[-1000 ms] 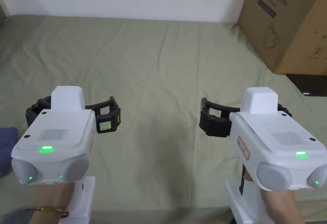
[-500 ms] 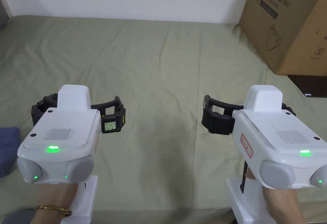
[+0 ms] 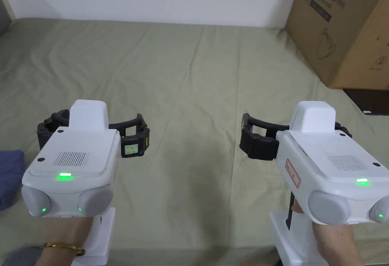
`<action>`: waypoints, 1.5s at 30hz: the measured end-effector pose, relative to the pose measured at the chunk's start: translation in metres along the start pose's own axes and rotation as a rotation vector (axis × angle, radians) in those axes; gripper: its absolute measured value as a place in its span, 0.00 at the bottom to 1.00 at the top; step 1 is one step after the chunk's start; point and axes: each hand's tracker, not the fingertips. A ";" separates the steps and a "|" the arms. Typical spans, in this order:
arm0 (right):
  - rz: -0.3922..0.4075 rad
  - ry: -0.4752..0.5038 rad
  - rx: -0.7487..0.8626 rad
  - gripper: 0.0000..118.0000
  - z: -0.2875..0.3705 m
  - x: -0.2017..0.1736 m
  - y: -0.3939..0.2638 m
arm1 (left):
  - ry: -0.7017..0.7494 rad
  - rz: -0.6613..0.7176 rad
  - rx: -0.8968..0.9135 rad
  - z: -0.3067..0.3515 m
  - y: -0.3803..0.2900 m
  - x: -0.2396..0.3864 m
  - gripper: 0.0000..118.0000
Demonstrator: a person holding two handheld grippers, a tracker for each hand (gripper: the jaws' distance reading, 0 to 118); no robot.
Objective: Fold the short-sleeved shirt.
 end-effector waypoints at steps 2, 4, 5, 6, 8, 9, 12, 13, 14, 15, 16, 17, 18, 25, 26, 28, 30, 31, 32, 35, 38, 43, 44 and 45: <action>-0.002 0.003 0.000 1.00 0.002 -0.002 0.001 | -0.009 0.002 -0.003 0.000 0.000 0.001 1.00; 0.002 0.006 -0.001 1.00 0.002 -0.003 0.001 | -0.009 -0.002 -0.005 0.000 -0.002 0.002 1.00; 0.005 0.005 -0.002 1.00 0.002 -0.003 0.001 | -0.009 -0.005 -0.005 0.000 -0.002 0.002 1.00; 0.008 0.005 -0.004 1.00 0.001 -0.003 0.001 | -0.010 -0.005 -0.006 0.000 -0.002 0.003 1.00; 0.009 0.007 -0.006 1.00 0.001 -0.003 0.000 | -0.013 -0.003 -0.003 0.000 -0.002 0.003 1.00; 0.009 0.008 -0.007 1.00 0.001 -0.003 0.000 | -0.014 -0.002 -0.003 0.000 -0.002 0.004 1.00; 0.007 0.009 -0.005 1.00 0.001 -0.004 -0.001 | -0.017 -0.002 -0.001 0.000 -0.002 0.005 1.00; 0.007 0.010 -0.005 1.00 0.001 -0.004 -0.001 | -0.017 -0.004 -0.001 0.000 -0.002 0.005 1.00; 0.007 0.010 -0.003 1.00 0.001 -0.004 -0.001 | -0.017 -0.006 0.000 0.000 -0.001 0.006 1.00; 0.008 0.009 -0.003 1.00 0.001 -0.004 -0.001 | -0.017 -0.007 0.001 0.000 -0.002 0.005 1.00; 0.009 0.008 -0.003 1.00 0.001 -0.004 -0.001 | -0.018 -0.008 0.002 0.000 -0.001 0.006 1.00; 0.010 0.007 -0.002 1.00 0.001 -0.003 -0.001 | -0.019 -0.008 0.004 0.001 -0.001 0.006 1.00; 0.010 0.006 -0.001 1.00 0.001 -0.003 -0.001 | -0.020 -0.009 0.005 0.001 -0.001 0.007 1.00; 0.010 0.001 0.001 1.00 0.002 -0.002 0.000 | -0.022 -0.005 0.003 0.001 -0.002 0.008 1.00; 0.012 0.001 0.001 1.00 0.002 -0.002 -0.001 | -0.021 -0.004 0.004 0.001 -0.002 0.008 1.00; 0.012 -0.001 0.002 1.00 0.002 -0.002 0.000 | -0.021 -0.004 0.003 0.001 -0.002 0.007 1.00; 0.013 0.000 0.004 1.00 0.002 -0.002 0.000 | -0.020 -0.004 0.006 0.002 -0.001 0.007 1.00; 0.014 0.000 0.003 1.00 0.002 -0.002 0.000 | -0.019 -0.005 0.007 0.002 -0.001 0.006 1.00; 0.015 0.000 0.003 1.00 0.003 -0.002 0.000 | -0.018 -0.006 0.007 0.002 -0.001 0.006 1.00; 0.017 0.001 0.005 1.00 0.003 -0.002 0.000 | -0.019 0.004 0.007 0.004 0.000 0.005 1.00; 0.013 0.000 0.007 1.00 0.004 -0.002 0.001 | -0.016 -0.007 0.010 0.004 0.000 0.006 1.00; 0.012 0.001 0.011 1.00 0.006 -0.002 0.001 | -0.016 0.000 0.006 0.005 -0.001 0.004 1.00; 0.013 0.001 0.011 1.00 0.006 -0.002 0.001 | -0.016 0.000 0.005 0.005 -0.002 0.004 1.00; 0.014 0.001 0.011 1.00 0.006 -0.002 0.002 | -0.015 -0.001 0.006 0.005 -0.002 0.004 1.00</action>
